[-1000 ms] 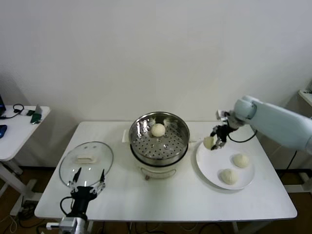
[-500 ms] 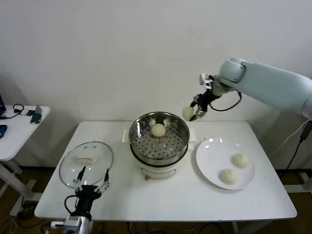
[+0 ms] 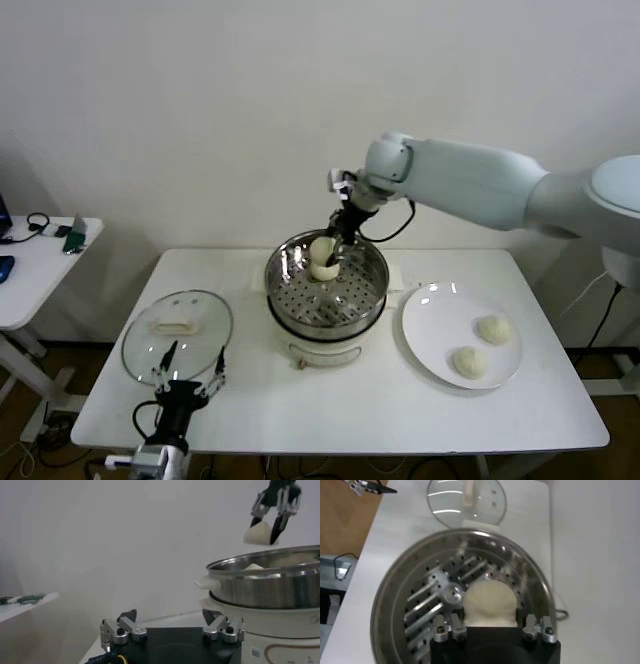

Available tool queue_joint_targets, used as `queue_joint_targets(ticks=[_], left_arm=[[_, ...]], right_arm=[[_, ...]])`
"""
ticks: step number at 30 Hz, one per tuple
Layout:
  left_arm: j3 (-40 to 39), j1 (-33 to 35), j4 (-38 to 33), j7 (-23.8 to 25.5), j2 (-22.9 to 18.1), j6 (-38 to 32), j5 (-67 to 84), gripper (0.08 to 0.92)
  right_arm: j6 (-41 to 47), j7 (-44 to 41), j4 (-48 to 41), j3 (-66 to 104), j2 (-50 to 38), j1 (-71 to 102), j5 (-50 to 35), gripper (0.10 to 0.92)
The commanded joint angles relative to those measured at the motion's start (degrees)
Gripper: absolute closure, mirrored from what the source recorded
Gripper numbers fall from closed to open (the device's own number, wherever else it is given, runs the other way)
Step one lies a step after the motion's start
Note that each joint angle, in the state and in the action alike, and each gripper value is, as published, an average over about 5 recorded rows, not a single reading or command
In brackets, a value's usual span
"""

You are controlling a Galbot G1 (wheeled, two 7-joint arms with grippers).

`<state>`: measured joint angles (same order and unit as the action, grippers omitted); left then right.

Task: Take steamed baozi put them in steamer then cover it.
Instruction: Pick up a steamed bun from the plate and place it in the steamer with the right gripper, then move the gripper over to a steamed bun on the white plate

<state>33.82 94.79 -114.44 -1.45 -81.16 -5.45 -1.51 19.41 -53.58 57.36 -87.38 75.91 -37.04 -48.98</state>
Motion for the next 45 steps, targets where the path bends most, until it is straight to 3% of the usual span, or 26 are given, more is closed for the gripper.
queue_joint_targets(ticks=[1, 10, 17, 23, 33, 45], left_arm=[[0.0, -0.2, 0.1, -0.1, 0.5, 0.3, 0.0, 0.177], [0.1, -0.4, 0.2, -0.1, 0.6, 0.3, 0.2, 0.177], [0.2, -0.3, 0.1, -0.1, 0.6, 0.3, 0.2, 0.177], [0.2, -0.1, 0.0, -0.1, 0.5, 0.2, 0.2, 0.177], [0.1, 0.2, 0.0, -0.1, 0.5, 0.2, 0.2, 0.177], [1.5, -0.2, -0.3, 0.0, 0.8, 0.8, 0.4, 0.177]], right_arm=[[0.7, 1.5, -0.9, -0.8, 5.2, 5.1, 1.1, 0.364], [0.5, 1.6, -4.0, -0.4, 6.8, 7.1, 3.3, 0.353], [0.6, 0.8, -4.0, -0.1, 6.3, 6.4, 4.0, 0.22], [0.1, -1.1, -1.7, 0.2, 3.2, 2.5, 3.6, 0.203], [-4.3, -6.8, 6.2, -2.3, -12.3, -10.0, 4.9, 0.203], [-7.8, -9.8, 17.4, 0.8, -35.7, -4.1, 25.7, 0.203]])
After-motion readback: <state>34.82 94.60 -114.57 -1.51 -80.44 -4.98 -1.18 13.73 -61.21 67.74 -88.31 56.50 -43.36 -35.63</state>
